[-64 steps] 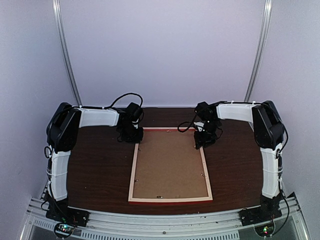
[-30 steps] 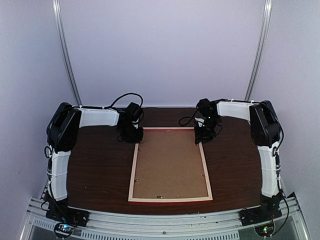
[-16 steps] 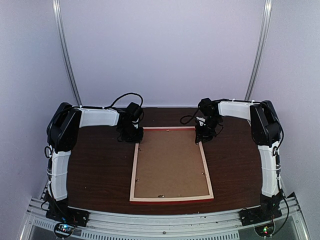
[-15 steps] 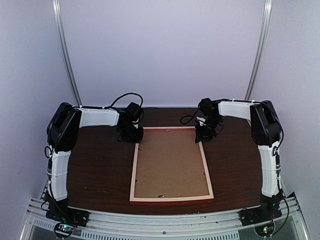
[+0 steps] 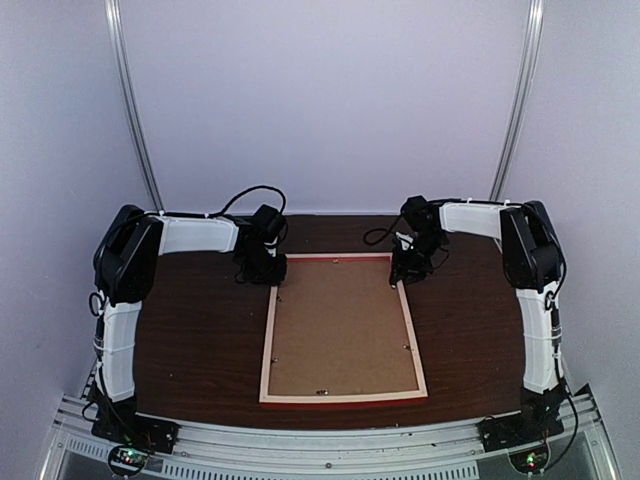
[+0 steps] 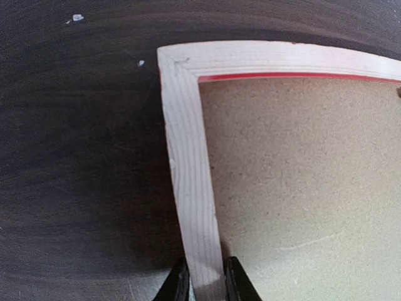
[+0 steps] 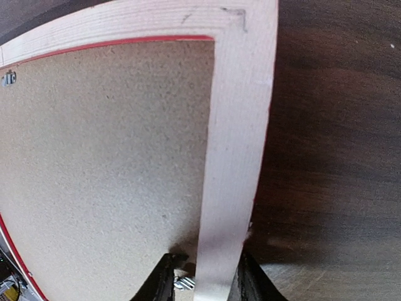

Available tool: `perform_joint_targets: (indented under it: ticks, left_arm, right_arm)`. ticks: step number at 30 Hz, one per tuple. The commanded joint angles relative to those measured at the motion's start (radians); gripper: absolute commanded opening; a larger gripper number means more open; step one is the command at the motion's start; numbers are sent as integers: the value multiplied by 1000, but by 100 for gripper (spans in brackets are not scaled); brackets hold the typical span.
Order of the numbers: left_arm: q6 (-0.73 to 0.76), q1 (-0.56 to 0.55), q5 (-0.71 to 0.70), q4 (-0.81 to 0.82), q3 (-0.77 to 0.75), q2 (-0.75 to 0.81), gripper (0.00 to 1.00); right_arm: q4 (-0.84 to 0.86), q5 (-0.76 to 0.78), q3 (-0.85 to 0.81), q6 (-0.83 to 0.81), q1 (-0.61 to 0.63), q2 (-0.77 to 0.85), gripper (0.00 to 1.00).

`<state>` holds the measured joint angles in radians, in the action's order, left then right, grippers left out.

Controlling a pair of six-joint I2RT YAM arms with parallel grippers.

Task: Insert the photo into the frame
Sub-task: Press the fastener onto the backboard.

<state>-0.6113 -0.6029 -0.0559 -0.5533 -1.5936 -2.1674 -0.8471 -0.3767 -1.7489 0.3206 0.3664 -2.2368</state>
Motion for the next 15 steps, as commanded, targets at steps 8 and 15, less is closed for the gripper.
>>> perform_joint_targets:
  ticks: [8, 15]
  left_arm:
    - [30, -6, 24, -10, 11, -42, 20]
    - [31, -6, 24, -10, 12, -42, 20]
  right_arm:
    - [72, -9, 12, 18, -39, -62, 32]
    - [60, -45, 22, 0, -57, -48, 36]
